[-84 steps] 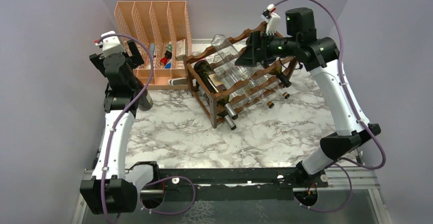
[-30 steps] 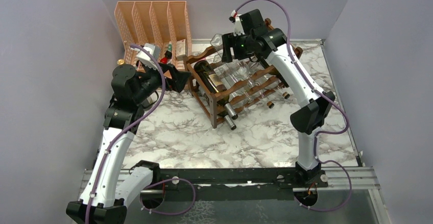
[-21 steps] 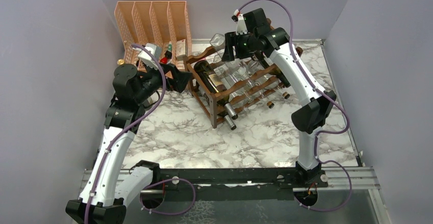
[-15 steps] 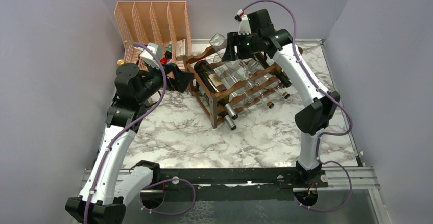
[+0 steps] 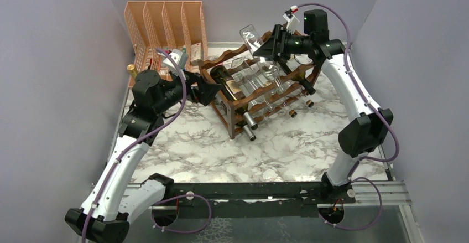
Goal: Take the wine bottle off the wine rack
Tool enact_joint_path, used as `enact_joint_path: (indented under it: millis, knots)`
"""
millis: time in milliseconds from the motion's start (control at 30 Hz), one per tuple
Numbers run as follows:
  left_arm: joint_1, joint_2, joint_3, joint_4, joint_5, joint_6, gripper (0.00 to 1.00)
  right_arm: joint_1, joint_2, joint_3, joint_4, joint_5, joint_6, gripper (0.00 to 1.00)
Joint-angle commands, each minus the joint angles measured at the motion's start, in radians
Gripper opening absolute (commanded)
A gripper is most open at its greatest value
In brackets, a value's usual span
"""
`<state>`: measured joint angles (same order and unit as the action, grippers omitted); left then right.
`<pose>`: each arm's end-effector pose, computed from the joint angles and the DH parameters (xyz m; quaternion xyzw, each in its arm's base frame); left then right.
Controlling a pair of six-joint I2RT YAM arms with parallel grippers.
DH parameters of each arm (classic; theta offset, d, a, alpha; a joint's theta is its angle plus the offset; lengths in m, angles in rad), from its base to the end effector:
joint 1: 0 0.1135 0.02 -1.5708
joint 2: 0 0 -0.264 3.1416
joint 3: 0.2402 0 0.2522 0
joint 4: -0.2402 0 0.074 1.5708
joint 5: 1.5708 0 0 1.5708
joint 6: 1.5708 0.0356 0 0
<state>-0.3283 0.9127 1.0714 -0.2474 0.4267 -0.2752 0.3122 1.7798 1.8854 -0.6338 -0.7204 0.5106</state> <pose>0.1817 -0.0774 0.4109 0.1620 0.7170 -0.3452 0.5835 0.3726 0.1449 0.4065 -0.0943 0.8249 0.4665 0.3049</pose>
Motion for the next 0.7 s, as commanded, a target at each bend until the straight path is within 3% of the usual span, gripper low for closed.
enact_joint_path:
  millis: [0,300,533,667]
  knots:
    - [-0.079,0.006,0.021,0.091,0.02,0.042,0.99,-0.03,-0.092,-0.063,0.208,-0.222,0.149,0.32]
    - [-0.347,0.07,0.051,0.198,-0.074,0.373,0.99,-0.05,-0.136,-0.121,0.262,-0.301,0.227,0.33]
    - [-0.583,0.11,0.004,0.327,-0.239,0.875,0.99,-0.05,-0.159,-0.18,0.293,-0.317,0.283,0.34]
    - [-0.652,0.146,-0.062,0.464,-0.211,1.156,0.97,-0.05,-0.174,-0.21,0.305,-0.323,0.304,0.35]
